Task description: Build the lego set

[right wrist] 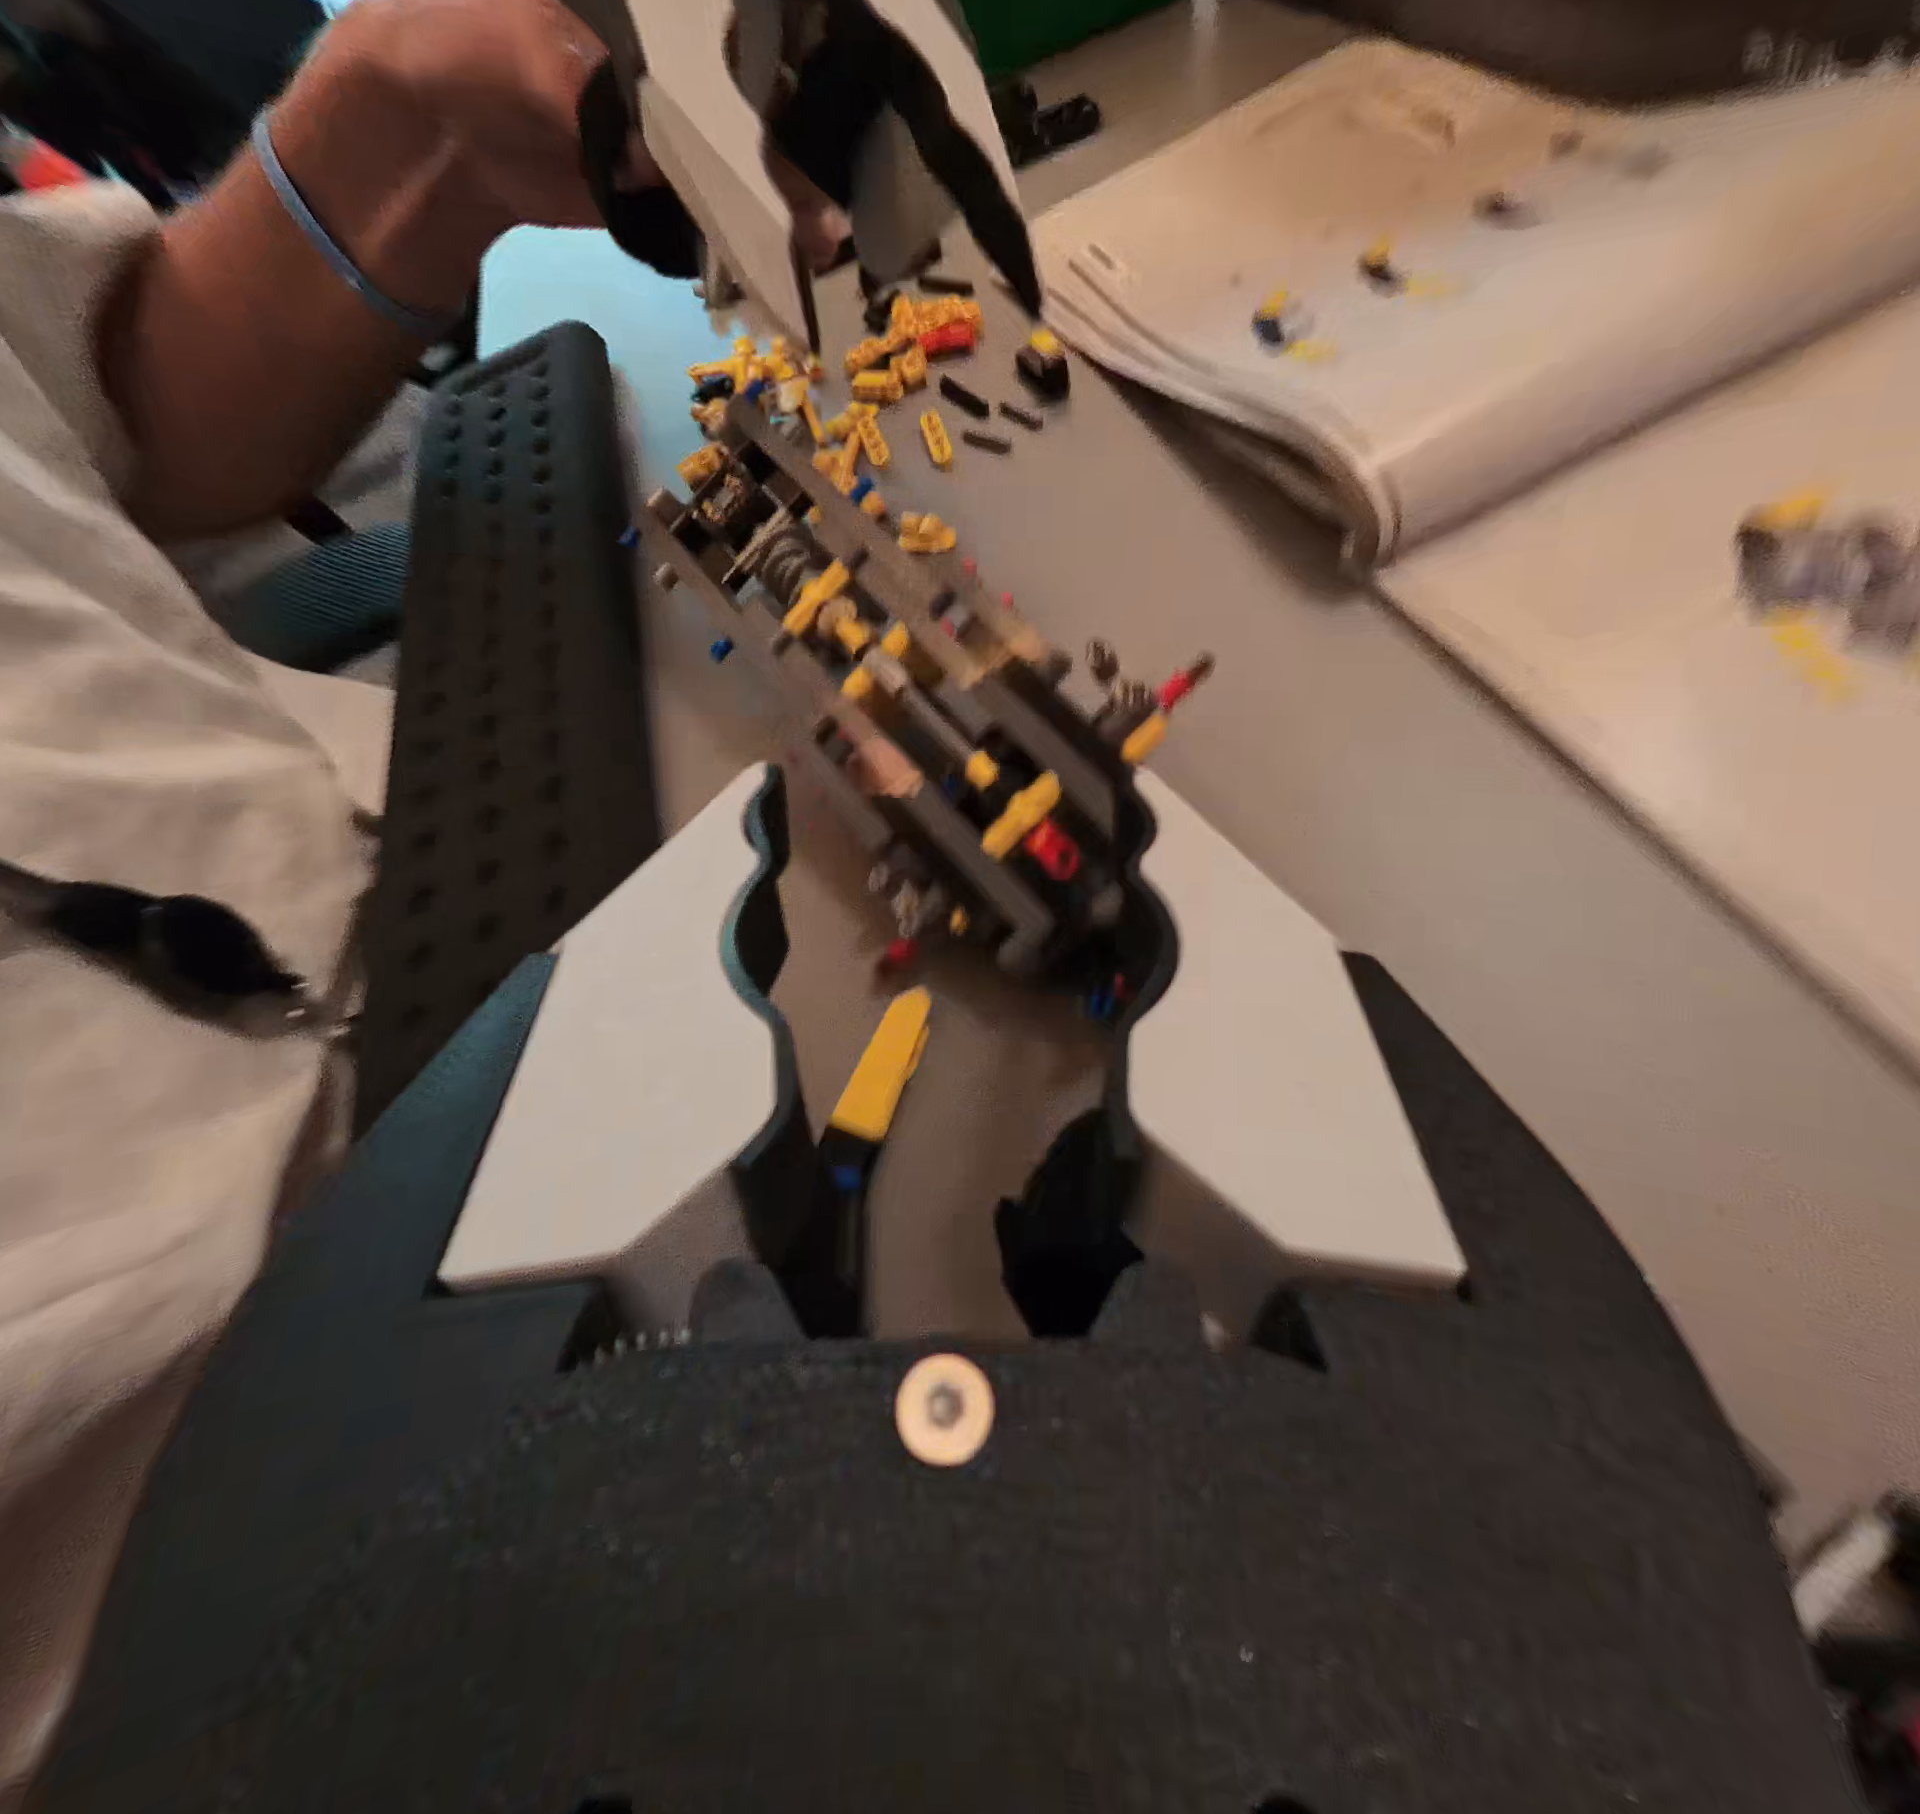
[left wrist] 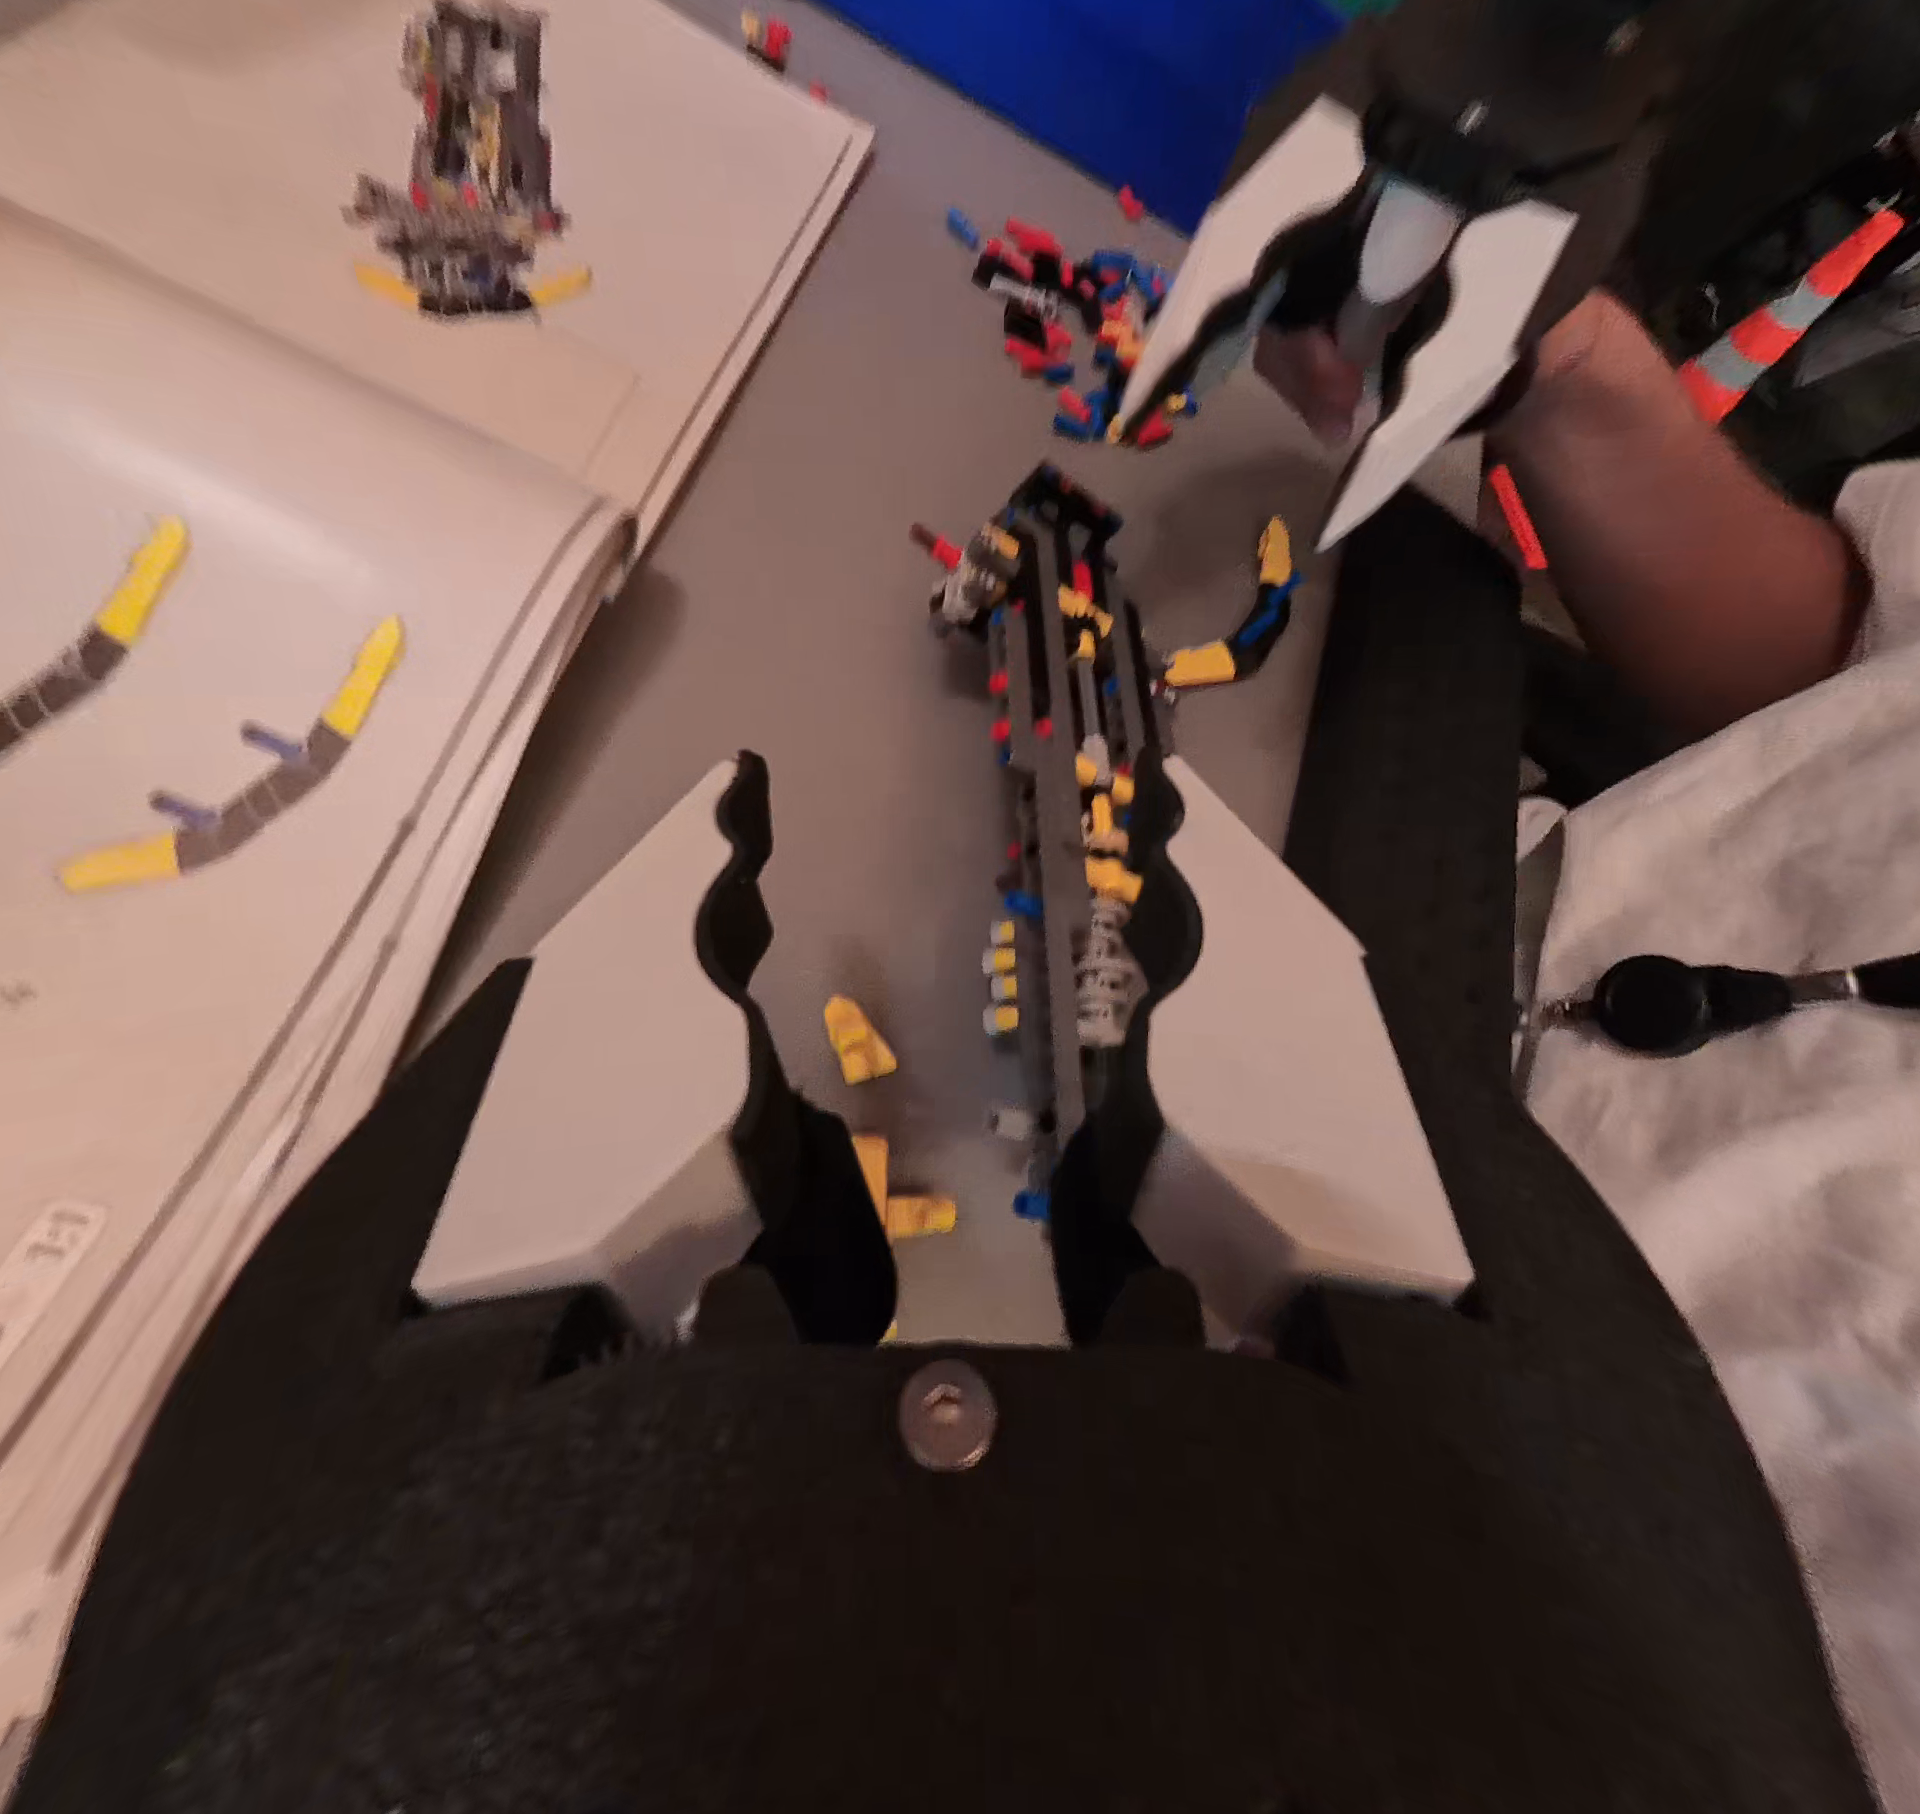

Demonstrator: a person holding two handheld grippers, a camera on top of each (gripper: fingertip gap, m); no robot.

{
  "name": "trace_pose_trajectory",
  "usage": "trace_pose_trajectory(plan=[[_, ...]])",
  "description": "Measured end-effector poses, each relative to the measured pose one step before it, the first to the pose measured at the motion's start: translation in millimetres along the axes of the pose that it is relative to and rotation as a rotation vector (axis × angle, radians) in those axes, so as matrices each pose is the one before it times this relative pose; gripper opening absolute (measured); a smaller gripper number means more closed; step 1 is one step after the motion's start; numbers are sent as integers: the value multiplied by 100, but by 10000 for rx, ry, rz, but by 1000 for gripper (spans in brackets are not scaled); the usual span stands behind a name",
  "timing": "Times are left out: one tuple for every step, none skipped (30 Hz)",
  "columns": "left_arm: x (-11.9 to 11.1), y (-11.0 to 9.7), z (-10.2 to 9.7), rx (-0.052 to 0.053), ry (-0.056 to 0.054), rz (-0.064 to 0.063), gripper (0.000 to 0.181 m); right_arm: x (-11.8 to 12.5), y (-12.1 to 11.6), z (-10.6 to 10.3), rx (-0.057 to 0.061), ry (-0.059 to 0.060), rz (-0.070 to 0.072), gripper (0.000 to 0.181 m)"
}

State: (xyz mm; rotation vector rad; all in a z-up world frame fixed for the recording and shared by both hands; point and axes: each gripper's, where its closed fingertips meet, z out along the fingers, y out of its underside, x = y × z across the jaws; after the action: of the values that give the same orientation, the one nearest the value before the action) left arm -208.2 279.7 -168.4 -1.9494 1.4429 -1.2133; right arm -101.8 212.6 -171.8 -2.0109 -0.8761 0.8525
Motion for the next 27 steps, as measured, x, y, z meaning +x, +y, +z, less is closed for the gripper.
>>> trace_pose_trajectory(plan=[[164,-850,-65,302,-44,147,66,47,1261,-791,-219,-93,689,53],[72,-705,-65,243,-133,178,66,-138,1361,-652,-334,-84,420,44],[29,-570,-41,156,-184,203,66,-132,1286,-412,-312,86,184,42],[14,-507,-66,130,-259,238,65,-36,1360,-171,-446,255,34,42],[100,-514,-60,181,-277,298,63,-24,1472,33,-672,350,-68,42],[252,-467,-1,197,-223,310,61,-230,1368,233,-705,275,-126,40],[292,-356,94,112,-209,270,59,-289,1054,309,-627,254,-129,37],[264,-215,169,-10,-238,264,57,-375,719,318,-496,166,-136,36],[357,-97,249,-97,-168,357,55,-412,564,286,-409,88,-109,35],[411,-27,354,-137,-97,442,52,-240,454,274,-367,121,-113,33],[291,-13,440,-159,-89,409,48,-38,178,206,-190,190,-152,30],[262,-41,550,-161,1,306,45,45,15,80,-59,227,-124,27],[248,-80,646,-173,117,185,45,135,21,37,-72,233,-127,25],[103,-153,652,-170,119,65,44,170,101,36,-129,221,-138,16],[133,-337,649,-79,198,20,44,67,-19,19,-30,129,-23,15],[412,-529,626,88,414,43,43,86,-60,14,39,30,109,15],[598,-605,595,223,566,50,42,132,-126,2,203,-45,116,14],[803,-557,529,262,680,84,44,63,-299,-97,494,-166,184,13],[1141,-362,447,249,820,185,46,-164,-631,-405,659,-340,293,5],[1205,-68,402,156,753,255,45,-390,-1056,-660,839,-443,283,5],[1031,211,370,13,506,291,48,-618,-1346,-782,969,-530,208,5],[949,401,384,-98,303,379,51,-598,-1351,-690,968,-510,137,4],[813,532,400,-161,116,491,50,-160,-1002,-473,737,-292,118,4],[578,537,399,-166,-82,559,50,252,-473,-263,366,-59,142,4],[553,486,395,-224,-125,600,49,-252,-392,-164,276,-368,141,4],[326,315,287,-289,-312,667,48,-720,-763,-142,493,-671,239,4],[159,22,145,-271,-493,832,50,-810,-631,21,398,-772,418,4]])
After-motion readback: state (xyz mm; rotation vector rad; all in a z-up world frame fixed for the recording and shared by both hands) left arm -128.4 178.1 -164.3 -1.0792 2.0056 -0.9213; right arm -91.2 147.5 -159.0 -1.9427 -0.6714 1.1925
